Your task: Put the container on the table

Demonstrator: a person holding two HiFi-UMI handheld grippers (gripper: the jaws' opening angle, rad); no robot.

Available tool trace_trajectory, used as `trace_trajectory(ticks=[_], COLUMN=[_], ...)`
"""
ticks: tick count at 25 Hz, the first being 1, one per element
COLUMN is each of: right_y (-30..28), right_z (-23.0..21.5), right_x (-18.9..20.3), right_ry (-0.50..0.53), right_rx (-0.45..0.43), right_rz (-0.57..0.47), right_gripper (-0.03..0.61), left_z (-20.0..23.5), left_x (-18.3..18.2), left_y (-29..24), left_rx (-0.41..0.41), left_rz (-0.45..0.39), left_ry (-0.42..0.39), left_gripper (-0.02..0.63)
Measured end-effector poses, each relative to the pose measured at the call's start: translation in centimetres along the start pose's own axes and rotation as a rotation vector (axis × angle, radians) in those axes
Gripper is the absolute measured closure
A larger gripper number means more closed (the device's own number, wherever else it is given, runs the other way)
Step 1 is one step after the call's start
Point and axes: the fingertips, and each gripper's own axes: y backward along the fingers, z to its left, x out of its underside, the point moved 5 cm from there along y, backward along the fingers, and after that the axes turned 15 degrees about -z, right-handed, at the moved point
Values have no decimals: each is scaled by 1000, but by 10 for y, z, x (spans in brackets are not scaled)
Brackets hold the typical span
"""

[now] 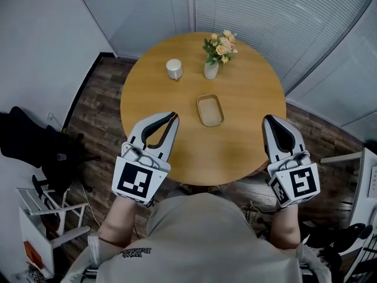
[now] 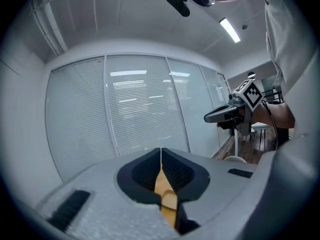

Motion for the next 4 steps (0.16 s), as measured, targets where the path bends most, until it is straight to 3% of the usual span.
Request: trace_trajectory(ticks=[4], right_y=[3], right_z=[-9], right_x=[5], right_ry=[-29], right_rx=[33], right_rz=[5], right_gripper=[546], left_z=[3], left_x=[1], left_y=[2], left_rx=[-15], left_rz=[10], left_ry=[16], left_gripper=[586])
